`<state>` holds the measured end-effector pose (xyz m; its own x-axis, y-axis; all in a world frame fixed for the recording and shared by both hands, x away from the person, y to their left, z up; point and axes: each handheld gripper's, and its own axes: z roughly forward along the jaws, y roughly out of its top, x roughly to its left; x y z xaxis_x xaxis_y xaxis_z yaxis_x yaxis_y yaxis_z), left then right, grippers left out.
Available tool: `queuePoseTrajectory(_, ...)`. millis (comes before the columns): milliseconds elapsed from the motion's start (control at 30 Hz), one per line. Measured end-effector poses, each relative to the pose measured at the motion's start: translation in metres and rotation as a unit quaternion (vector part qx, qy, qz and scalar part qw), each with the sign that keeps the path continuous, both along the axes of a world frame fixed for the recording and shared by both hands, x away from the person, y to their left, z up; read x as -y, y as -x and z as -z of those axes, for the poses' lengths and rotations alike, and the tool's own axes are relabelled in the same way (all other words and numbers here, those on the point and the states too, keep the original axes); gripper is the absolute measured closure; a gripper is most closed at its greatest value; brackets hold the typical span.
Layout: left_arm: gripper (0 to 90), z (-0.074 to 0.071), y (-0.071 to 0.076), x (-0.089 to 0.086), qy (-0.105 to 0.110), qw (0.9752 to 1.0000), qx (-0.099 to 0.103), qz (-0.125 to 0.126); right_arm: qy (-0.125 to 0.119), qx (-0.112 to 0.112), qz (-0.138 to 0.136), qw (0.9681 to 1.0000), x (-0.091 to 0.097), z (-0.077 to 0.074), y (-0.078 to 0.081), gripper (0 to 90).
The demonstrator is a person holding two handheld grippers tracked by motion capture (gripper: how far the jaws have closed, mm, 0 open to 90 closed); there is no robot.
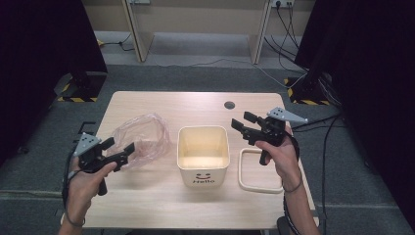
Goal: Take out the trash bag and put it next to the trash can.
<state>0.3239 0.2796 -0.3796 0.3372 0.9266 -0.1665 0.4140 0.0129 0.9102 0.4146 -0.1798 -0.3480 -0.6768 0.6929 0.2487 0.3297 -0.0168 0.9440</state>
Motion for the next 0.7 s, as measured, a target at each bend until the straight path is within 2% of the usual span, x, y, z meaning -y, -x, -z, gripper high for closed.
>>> queuePoseTrajectory(133,21.3,0.007,0.005,0.020,0.005,0.9993,-0.009,0.037,0.004,0.000,0.004,1.0000,0.001,0.000,0.000,34.9)
queuePoseTrajectory(233,21.1,0.013,0.006,0.035,0.015,0.9976,-0.020,0.065,0.005,-0.002,0.008,1.0000,0.002,0.002,0.000,34.7)
queuePoseTrajectory(367,20.5,0.023,0.007,0.050,0.014,0.9954,-0.024,0.092,0.011,-0.003,0.009,0.9999,0.001,0.003,0.000,34.4)
queuePoseTrajectory(533,16.7,0.034,0.008,0.055,0.023,0.9928,-0.032,0.113,0.010,-0.008,0.018,0.9998,0.004,0.004,0.001,32.2)
queuePoseTrajectory(700,16.3,0.042,0.013,0.057,0.017,0.9914,-0.030,0.126,0.011,-0.012,0.032,0.9994,0.013,0.006,0.004,31.0)
